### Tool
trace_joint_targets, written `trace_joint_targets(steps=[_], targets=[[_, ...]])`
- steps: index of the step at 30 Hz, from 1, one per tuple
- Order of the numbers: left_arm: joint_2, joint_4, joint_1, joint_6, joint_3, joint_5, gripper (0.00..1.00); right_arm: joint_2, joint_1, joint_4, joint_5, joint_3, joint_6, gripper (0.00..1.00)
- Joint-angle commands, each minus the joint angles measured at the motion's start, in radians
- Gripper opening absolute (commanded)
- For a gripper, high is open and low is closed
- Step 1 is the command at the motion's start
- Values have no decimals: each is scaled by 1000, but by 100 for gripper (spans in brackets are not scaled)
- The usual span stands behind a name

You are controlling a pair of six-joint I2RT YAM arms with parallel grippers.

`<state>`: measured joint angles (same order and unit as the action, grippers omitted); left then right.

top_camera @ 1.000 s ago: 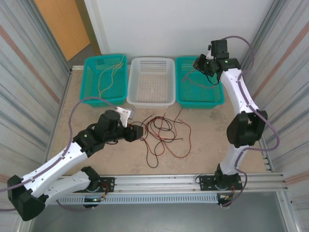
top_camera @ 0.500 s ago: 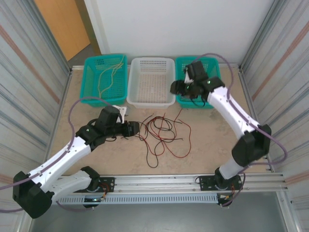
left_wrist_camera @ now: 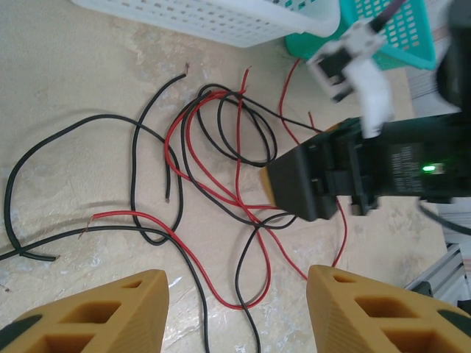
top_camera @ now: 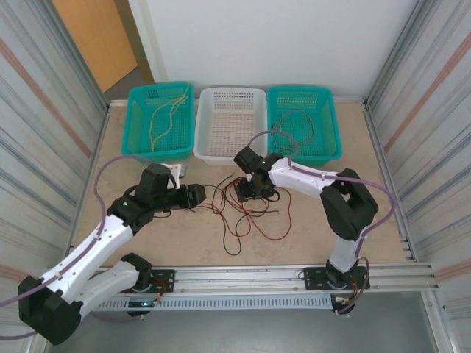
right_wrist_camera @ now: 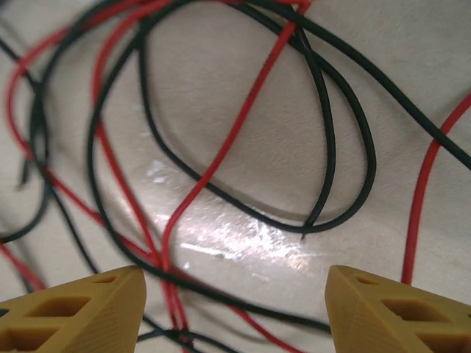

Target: Untangle the cables

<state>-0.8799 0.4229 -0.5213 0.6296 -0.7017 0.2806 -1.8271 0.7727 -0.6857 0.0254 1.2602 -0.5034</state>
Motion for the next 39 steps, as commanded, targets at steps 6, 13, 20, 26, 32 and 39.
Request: trace_joint_targets(steps=[6,13,20,26,32,39], targets=[[39,27,24,14,21,15,53,-59,48,-89,106,77,22,42],[24,-3,24,11,13,39,53,77,120,-138,152,112,17,5],[7,-183,23,45,36,159,58,265,181,-114,165,136,6,0],[-50,-376,-17,32,0,246,66,416,216,-11,176,132,-6,0],[-96,-446,-132,-51,-63,197,70,551,230,123,156,93,-42,0],[-190,-427,-234,-129,-124,157,66,646,230,215,176,112,-51,0]])
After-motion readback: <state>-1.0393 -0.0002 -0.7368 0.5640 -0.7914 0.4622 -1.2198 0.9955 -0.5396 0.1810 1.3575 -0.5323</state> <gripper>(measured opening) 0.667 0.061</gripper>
